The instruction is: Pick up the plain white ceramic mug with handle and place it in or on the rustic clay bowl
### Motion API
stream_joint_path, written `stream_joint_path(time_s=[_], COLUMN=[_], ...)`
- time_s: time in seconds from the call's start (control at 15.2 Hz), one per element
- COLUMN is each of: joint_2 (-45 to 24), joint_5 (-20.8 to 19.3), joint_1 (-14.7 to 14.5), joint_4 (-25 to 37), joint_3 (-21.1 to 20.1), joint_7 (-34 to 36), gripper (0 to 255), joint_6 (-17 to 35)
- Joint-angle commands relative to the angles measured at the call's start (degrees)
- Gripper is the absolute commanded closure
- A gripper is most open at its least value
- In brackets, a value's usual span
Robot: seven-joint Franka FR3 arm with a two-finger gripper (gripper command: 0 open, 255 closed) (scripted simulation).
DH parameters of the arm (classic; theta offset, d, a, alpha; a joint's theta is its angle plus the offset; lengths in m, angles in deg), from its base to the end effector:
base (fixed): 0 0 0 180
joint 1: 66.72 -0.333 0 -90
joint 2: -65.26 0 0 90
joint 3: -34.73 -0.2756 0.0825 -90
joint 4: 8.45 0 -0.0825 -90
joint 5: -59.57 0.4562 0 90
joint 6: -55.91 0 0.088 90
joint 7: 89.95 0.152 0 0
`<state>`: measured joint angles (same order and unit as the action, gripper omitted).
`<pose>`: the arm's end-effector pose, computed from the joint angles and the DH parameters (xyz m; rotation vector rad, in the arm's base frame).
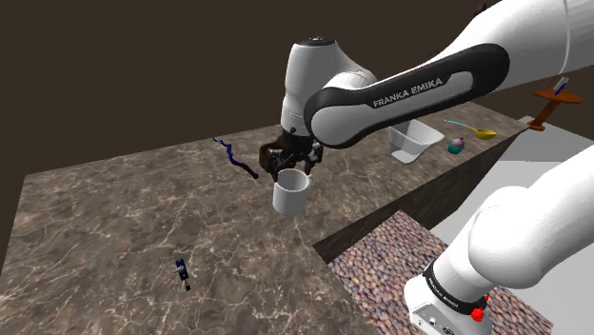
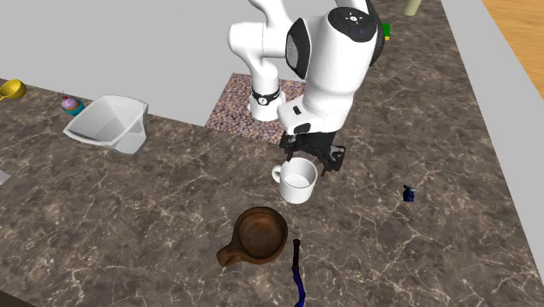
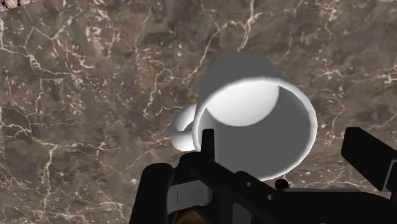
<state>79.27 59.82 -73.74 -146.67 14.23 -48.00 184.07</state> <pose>0.4784 0.2384 0.2787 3.0754 -0.4051 0.1407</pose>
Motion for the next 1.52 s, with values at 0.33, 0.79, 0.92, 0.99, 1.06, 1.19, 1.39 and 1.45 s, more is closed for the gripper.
stream_joint_path(time_s=[0.33,0.79,0.92,0.99,1.06,1.19,1.39,1.45], joint_2=[-8.5,-10.6,-10.7,-10.7,-10.6,-10.6,-10.6,-10.6], joint_5=[-4.9,-6.3,-6.3,-6.3,-6.3,-6.3,-6.3,-6.3], joint_1=[0.4,0.7,0.7,0.7,0.7,0.7,0.7,0.7], joint_4=[2.3,1.4,1.4,1.4,1.4,1.4,1.4,1.4], joint_3=[-2.7,-2.8,-2.8,-2.8,-2.8,-2.8,-2.8,-2.8], joint_7=[6.4,7.5,7.5,7.5,7.5,7.5,7.5,7.5], gripper=[0,0,0,0,0,255,255,255], joint_6=[6.5,9.2,9.2,9.2,9.2,9.2,9.2,9.2])
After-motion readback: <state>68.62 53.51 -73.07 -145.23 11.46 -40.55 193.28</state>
